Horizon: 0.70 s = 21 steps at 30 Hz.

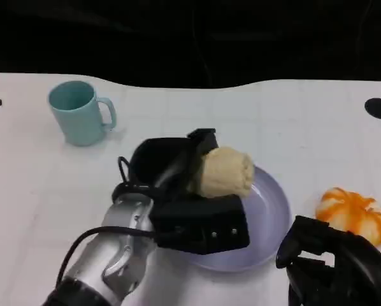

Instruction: Grasp the towel on the left side of the plate with the left hand and place it into the plate.

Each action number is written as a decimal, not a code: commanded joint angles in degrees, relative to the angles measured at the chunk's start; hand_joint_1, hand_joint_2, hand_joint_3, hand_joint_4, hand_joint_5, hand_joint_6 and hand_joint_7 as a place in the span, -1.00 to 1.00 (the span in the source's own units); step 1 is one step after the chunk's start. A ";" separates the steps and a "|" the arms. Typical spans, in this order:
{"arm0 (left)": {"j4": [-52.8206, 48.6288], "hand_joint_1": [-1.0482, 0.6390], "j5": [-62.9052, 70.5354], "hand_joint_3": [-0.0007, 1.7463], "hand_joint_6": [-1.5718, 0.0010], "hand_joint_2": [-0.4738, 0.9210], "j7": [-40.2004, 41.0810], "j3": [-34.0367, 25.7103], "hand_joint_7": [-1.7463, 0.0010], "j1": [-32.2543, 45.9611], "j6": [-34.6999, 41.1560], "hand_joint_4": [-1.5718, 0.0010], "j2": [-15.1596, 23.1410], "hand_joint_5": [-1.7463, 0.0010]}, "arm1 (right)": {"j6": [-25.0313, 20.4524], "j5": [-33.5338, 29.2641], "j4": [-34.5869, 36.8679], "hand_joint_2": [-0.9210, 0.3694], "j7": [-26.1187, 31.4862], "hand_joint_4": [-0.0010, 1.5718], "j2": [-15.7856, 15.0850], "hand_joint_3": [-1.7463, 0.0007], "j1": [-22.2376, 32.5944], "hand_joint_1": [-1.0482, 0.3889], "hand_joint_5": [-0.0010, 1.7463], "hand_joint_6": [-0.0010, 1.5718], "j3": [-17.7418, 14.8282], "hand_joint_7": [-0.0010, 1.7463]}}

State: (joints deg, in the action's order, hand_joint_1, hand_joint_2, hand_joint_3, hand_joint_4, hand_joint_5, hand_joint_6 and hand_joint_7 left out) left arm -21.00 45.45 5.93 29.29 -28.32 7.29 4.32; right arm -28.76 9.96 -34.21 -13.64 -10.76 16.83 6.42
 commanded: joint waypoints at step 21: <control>3.61 -0.57 0.87 -0.75 0.73 1.00 -12.20 5.19 1.00 -1.07 -0.08 0.68 2.98 0.74 | 0.50 0.33 0.92 -0.63 -0.27 -0.10 -0.46 -0.22 -0.17 0.39 1.00 -0.32 -0.87 0.88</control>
State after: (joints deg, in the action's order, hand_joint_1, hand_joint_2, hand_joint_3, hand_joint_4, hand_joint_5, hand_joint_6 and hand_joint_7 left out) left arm -19.24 45.37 -4.96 34.04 -29.93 7.33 5.75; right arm -28.74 9.88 -33.36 -13.79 -10.82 16.79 6.32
